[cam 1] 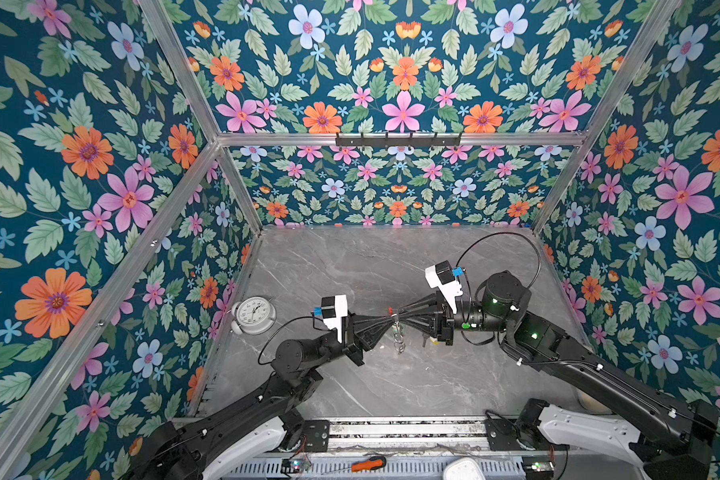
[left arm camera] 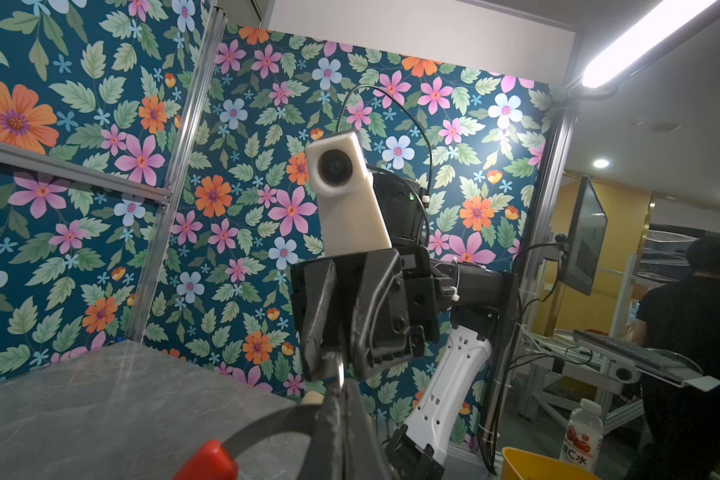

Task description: Remove the keys from the keyring

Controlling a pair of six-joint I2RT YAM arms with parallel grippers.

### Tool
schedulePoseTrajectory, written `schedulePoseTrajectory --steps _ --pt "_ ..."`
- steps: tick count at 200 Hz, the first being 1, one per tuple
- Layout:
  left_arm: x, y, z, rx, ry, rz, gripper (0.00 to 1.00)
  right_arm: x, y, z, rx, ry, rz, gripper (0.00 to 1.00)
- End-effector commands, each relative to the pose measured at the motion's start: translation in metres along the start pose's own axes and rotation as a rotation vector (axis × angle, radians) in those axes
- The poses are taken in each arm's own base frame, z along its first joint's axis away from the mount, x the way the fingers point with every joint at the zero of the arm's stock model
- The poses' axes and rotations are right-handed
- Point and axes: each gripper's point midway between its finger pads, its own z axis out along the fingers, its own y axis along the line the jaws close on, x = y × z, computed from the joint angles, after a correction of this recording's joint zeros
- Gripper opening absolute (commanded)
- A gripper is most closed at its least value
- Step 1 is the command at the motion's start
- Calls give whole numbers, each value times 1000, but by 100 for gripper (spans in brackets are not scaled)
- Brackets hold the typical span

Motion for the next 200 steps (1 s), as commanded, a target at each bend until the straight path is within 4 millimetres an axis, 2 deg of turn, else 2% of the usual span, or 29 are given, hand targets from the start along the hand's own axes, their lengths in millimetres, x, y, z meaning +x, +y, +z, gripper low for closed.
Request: schedulePoseTrajectory --steps 1,29,54,87,105,119,157,200 --pt "-9 -7 -1 28 -34 24 0 -7 8 2 -43 -24 -10 16" --pt "-8 -6 -1 23 -36 24 0 -4 9 3 -51 -16 -7 10" --pt "-8 -5 1 25 -30 21 0 -3 8 3 -43 -19 -5 0" --pt "-7 -4 3 16 -19 -2 0 -1 4 -2 -1 -7 -4 0" --pt "-5 -2 3 -2 9 -19 23 3 2 -6 34 20 3 0" --pt "-2 -1 2 -15 39 -35 32 8 0 -9 62 58 7 0" --pt "8 -6 5 -10 154 -65 34 22 -1 -19 101 154 10 0" --pt "22 -8 11 -14 312 -106 34 26 7 -28 94 232 -20 0"
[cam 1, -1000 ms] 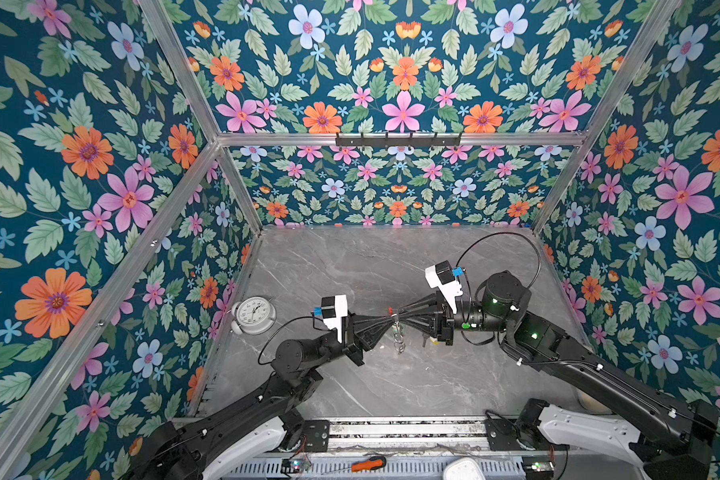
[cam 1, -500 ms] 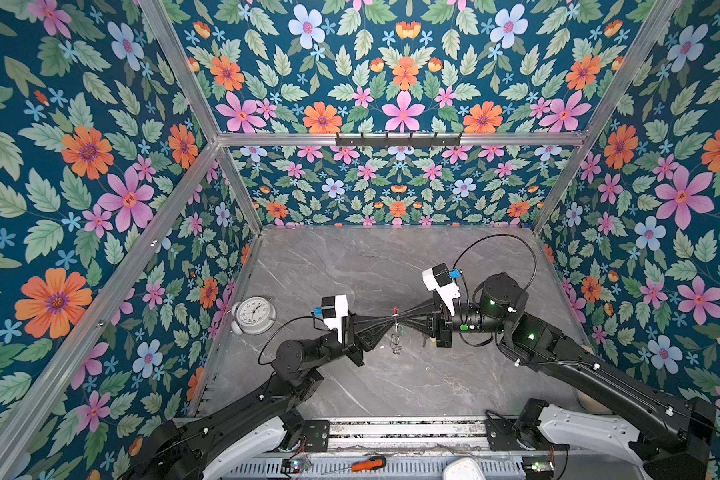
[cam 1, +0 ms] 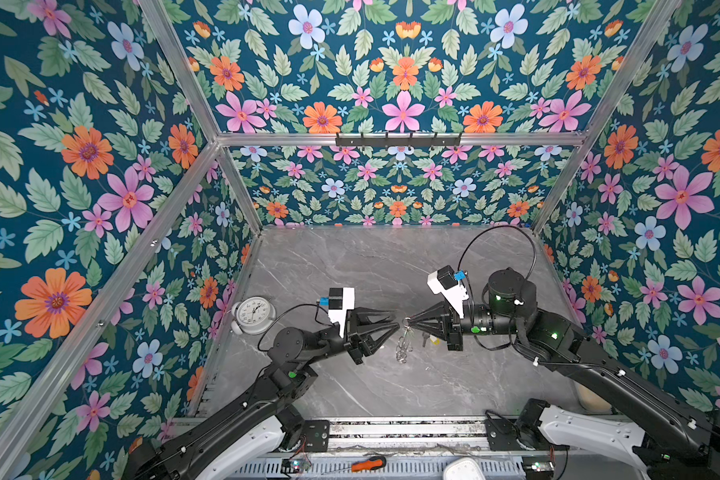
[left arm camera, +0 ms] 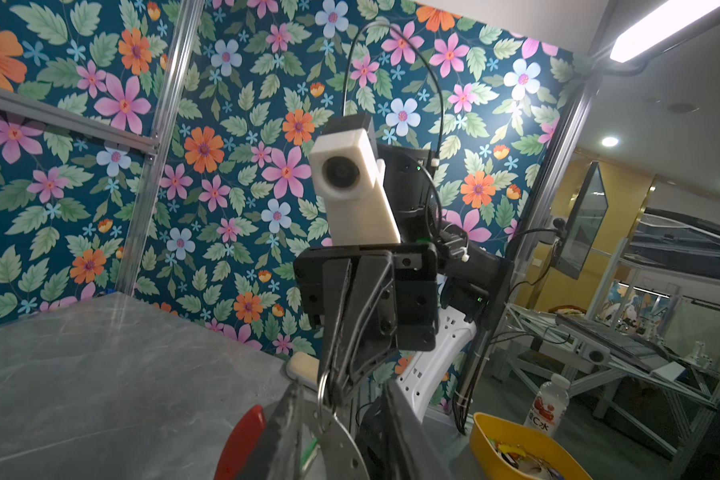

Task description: Remove the keys from the keyring

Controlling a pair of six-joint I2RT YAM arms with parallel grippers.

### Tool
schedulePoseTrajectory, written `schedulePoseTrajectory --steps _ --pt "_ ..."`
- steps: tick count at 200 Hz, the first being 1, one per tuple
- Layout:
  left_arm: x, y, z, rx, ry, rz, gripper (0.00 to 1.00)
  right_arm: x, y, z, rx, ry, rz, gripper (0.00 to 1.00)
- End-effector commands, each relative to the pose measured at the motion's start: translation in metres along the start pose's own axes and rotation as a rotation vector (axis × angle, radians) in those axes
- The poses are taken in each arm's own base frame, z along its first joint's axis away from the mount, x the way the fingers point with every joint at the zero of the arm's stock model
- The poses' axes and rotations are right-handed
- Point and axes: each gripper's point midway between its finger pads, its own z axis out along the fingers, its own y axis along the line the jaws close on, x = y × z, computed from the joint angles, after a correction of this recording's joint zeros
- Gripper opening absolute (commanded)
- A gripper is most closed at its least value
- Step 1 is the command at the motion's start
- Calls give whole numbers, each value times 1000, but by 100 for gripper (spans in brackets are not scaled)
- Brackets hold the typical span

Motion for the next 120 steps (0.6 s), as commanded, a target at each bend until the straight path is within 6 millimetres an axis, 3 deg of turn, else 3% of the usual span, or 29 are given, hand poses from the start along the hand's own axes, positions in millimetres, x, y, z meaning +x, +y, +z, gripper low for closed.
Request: schedulePoseTrajectory --steps 1,58,120 --pt "20 2 2 -3 130 -33 34 11 4 -4 -8 66 -28 0" --pt "24 -4 10 44 212 -73 27 8 11 -6 -38 83 -44 0" --pt "24 -17 14 130 230 -102 15 11 -4 -4 41 94 -41 0"
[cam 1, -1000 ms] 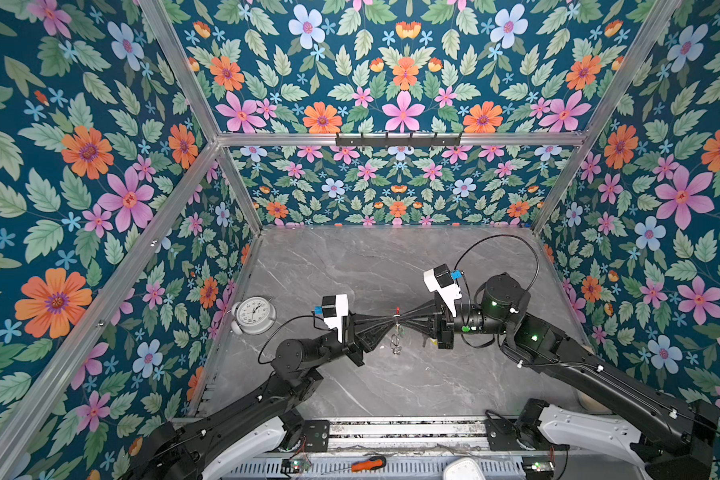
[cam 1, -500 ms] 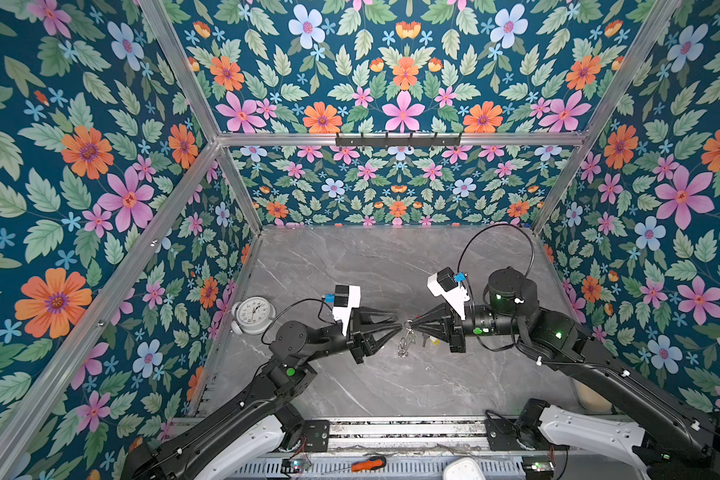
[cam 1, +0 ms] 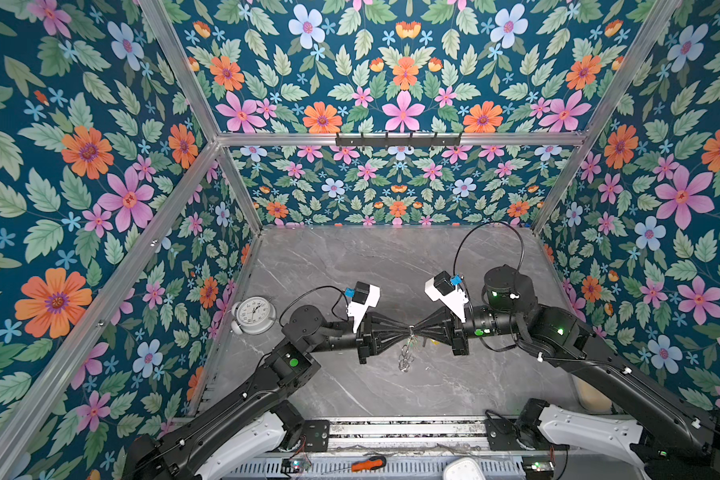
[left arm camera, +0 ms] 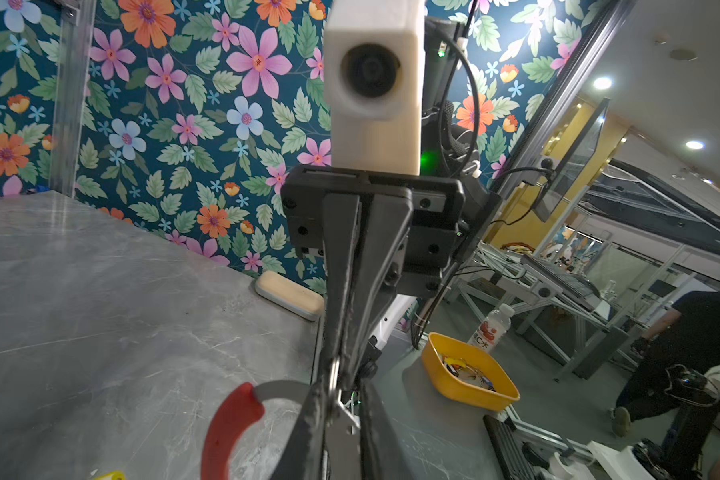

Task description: Remove the keys from the keyring

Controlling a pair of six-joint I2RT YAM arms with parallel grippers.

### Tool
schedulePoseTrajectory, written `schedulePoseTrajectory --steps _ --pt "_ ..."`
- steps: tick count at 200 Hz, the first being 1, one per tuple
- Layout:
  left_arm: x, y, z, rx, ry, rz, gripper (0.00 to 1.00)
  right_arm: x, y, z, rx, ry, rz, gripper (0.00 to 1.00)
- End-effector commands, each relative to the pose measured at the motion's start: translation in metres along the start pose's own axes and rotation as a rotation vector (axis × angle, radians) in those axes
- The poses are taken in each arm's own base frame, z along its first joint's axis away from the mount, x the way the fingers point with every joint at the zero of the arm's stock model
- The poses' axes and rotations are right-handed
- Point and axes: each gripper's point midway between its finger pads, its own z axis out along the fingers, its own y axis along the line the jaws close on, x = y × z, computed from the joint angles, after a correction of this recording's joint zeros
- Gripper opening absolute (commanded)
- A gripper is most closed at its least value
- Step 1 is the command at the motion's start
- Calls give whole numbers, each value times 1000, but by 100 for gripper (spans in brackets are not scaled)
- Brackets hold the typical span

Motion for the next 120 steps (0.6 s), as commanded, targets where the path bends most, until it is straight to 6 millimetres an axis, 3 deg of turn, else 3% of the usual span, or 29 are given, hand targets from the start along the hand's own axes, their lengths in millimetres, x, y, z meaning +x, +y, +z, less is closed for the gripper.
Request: schedulePoseTrajectory --steps 1,69,96,120 --pt "-5 -14 1 70 2 19 15 -2 -7 -1 44 -3 -12 0" --pt "-6 -10 4 62 6 15 10 -2 -10 2 49 15 -4 0" --pt "-6 -9 5 60 4 18 0 -2 -11 3 51 14 -2 0" --pt "-9 -8 4 49 -19 30 0 -8 -11 3 55 -13 2 0"
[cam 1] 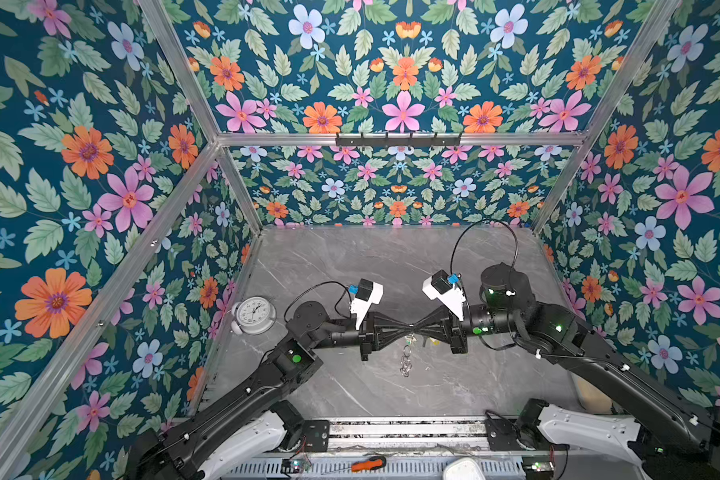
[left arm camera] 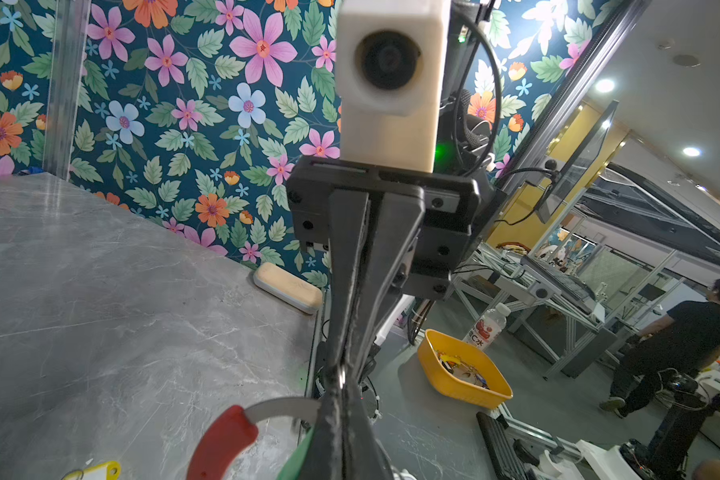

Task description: Remove the keys from the keyring

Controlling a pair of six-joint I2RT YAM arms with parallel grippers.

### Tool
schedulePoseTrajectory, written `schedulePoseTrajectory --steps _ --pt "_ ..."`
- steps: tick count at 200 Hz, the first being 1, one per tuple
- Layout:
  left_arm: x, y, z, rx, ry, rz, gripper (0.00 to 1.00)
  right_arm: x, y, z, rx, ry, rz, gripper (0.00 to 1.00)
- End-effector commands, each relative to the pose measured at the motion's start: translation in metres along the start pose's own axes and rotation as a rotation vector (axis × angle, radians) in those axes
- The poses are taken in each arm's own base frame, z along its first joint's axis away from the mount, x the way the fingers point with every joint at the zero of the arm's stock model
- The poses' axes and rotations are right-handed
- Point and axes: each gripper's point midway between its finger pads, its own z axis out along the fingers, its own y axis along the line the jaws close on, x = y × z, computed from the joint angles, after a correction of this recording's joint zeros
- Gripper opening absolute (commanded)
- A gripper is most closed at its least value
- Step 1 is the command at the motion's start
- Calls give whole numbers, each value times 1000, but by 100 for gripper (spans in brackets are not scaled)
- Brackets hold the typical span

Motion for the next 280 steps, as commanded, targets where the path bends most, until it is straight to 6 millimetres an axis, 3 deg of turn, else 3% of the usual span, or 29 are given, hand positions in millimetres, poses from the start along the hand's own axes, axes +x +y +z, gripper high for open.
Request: schedulePoseTrajectory --steps 1,7,30,55,81,163,280 --pt "-11 -11 -1 38 -44 66 0 -11 -5 0 31 -45 -12 0" --pt "-12 -10 -2 30 -57 69 0 -14 -7 0 42 -61 -14 1" --pt "-17 -6 -6 -3 -113 92 0 -25 -6 -8 64 -147 -43 38" --pt "-27 -7 -15 -27 -209 143 0 -34 -4 -19 83 -268 -85 47" --pt "-35 -11 -22 -25 -285 182 0 -30 2 -22 43 -357 -99 49" --pt "-39 -16 -26 9 -338 195 0 -4 7 13 -10 -300 -116 50" --pt "-36 -17 -24 38 -335 178 0 -10 1 20 15 -312 -139 34"
